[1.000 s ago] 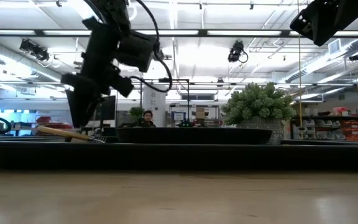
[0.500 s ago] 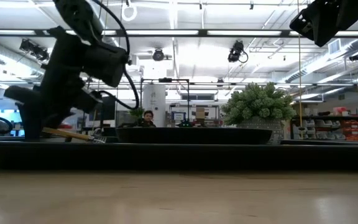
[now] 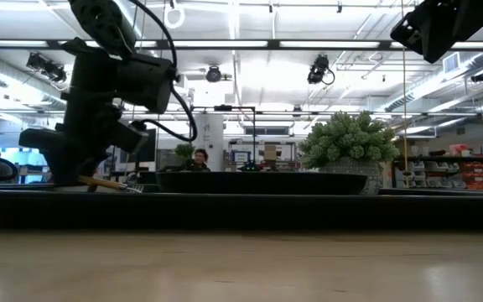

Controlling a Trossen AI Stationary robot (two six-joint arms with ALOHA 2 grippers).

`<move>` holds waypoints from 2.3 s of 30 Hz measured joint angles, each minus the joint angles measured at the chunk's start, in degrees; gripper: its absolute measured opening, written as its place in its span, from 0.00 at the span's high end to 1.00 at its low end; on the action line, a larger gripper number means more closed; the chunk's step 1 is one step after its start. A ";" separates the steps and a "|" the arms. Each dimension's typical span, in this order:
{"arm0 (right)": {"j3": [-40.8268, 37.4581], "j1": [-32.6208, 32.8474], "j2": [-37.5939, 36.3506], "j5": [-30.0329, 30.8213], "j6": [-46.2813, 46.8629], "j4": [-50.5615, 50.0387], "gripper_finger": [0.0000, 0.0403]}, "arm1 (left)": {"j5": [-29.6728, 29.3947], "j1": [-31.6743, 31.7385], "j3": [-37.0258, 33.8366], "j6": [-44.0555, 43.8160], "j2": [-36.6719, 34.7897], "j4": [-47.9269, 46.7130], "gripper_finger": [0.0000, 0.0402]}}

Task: Pick and place plate/cup/fork/spoon on tray
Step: Adjust the utensils on the black tray

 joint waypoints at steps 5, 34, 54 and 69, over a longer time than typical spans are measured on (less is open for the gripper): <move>0.00 -0.57 0.00 1.20 -1.85 0.00 0.59 | -0.27 0.06 0.00 0.61 -0.07 1.58 0.77; -2.04 2.78 -13.49 11.14 -5.55 -1.14 0.59 | -2.28 1.18 4.79 -1.70 -0.68 -2.28 0.80; -13.00 0.82 -24.48 15.18 2.49 -1.47 0.59 | -2.80 0.89 5.54 -8.77 -2.77 -9.03 0.82; -13.33 -2.36 -24.57 13.14 -1.60 -2.76 0.59 | 2.25 -4.72 15.65 -47.29 -9.50 -15.95 0.81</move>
